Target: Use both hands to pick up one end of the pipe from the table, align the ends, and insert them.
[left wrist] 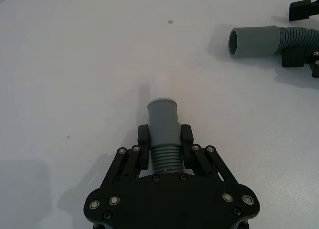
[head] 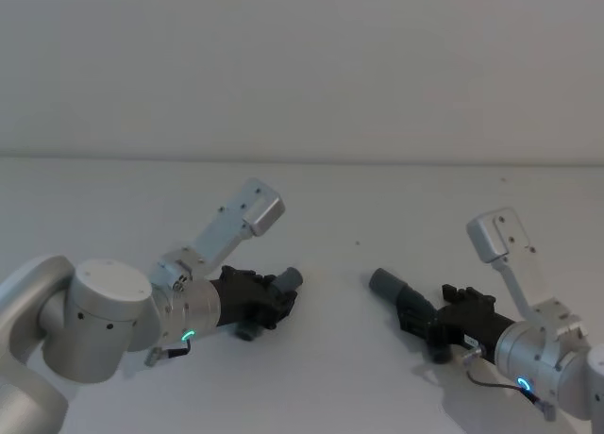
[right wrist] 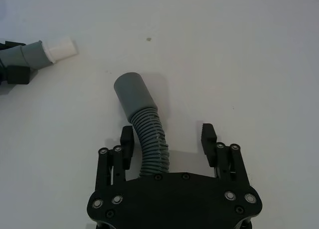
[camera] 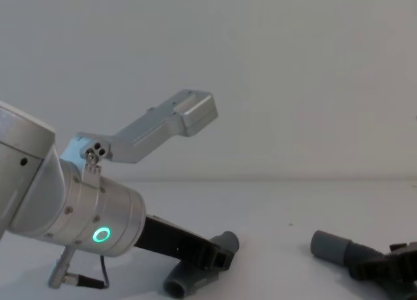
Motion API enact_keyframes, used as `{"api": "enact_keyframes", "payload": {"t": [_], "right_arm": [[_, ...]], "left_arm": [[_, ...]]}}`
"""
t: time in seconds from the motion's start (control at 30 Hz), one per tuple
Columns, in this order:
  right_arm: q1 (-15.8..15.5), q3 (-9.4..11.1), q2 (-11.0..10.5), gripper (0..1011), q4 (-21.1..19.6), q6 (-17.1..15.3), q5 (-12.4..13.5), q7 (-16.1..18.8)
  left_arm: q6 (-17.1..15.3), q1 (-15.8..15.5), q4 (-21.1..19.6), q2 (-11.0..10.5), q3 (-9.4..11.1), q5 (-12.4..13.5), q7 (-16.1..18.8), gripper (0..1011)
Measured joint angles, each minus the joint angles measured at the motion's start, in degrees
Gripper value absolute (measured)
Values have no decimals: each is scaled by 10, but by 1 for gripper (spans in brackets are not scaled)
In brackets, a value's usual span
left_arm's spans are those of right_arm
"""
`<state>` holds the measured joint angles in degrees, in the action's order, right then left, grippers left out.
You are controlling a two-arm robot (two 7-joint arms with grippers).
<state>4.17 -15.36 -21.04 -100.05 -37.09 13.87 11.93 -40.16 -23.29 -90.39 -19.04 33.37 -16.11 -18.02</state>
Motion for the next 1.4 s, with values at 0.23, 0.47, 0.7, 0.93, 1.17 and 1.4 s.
{"api": "enact_keyframes", "payload": {"t": [0.23, 0.47, 0.7, 0.93, 1.17, 1.4], "right_arm": [[0, 2, 1, 628, 2, -2, 0, 0], [1, 2, 2, 427, 2, -3, 0, 1], [1, 3, 2, 219, 2, -3, 0, 1], [1, 3, 3, 166, 3, -3, 0, 1], [1, 3, 3, 158, 3, -3, 0, 1], [1, 3, 3, 157, 3, -4, 0, 1]], "left_arm": [[0, 0, 0, 0, 0, 0, 0, 355], [0, 0, 0, 0, 0, 0, 0, 354], [0, 0, 0, 0, 0, 0, 0, 355], [0, 0, 0, 0, 0, 0, 0, 355], [0, 0, 0, 0, 0, 0, 0, 355], [0, 0, 0, 0, 0, 0, 0, 355]]}}
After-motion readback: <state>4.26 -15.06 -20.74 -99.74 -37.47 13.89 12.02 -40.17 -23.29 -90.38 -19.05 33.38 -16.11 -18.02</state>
